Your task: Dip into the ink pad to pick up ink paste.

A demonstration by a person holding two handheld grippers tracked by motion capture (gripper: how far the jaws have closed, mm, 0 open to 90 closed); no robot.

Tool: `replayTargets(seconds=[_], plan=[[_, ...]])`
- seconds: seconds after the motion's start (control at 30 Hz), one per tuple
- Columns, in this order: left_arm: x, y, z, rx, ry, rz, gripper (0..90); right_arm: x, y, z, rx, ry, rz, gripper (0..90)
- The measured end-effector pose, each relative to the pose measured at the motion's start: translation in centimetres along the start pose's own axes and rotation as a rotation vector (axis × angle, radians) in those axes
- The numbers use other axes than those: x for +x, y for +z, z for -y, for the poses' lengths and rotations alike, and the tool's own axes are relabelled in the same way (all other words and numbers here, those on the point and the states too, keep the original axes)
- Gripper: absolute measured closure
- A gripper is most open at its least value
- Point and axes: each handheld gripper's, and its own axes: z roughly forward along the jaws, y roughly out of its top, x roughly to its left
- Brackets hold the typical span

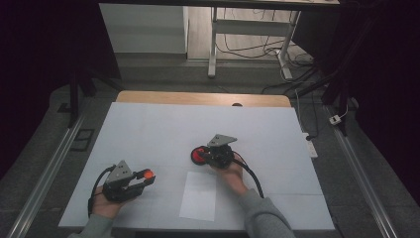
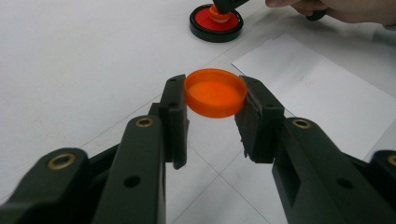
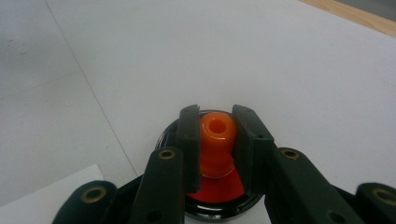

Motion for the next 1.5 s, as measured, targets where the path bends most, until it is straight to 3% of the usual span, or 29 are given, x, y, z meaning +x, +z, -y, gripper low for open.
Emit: replayTargets(seconds=[0.6, 0.93, 0.97, 1.03, 1.1, 1.23, 1.5], plan=[[0.2, -0.1, 0.0, -0.002, -0.005, -0.006, 64.7, 0.3, 0.0, 0.2, -0.013, 0.005, 0.026, 73.3], [0.2, -0.5, -0.2, -0.013, -0.006, -0.017, 64.7, -0.1, -0.1, 0.1, -0.017, 0.012, -0.001, 72.7], [0.2, -0.5, -0.2, -0.016, -0.005, -0.021, 64.7, -0.2, -0.5, 0.0, -0.045, 0.01, 0.009, 72.7], [0.2, -0.7, -0.3, -0.024, -0.004, -0.021, 64.7, -0.8, -2.2, -0.8, -0.164, 0.083, -0.021, 72.7], [0.1, -0.7, -0.5, -0.031, 0.0, -0.02, 64.7, -1.1, -3.9, -1.8, -0.232, 0.1, -0.014, 72.7], [0.0, -0.5, -0.5, -0.025, 0.002, -0.019, 64.7, -1.1, -5.2, -2.3, -0.247, 0.109, -0.03, 72.7], [0.0, -0.4, -0.4, -0.021, 0.001, -0.017, 64.7, -0.8, -5.1, -2.4, -0.221, 0.093, -0.043, 72.7]])
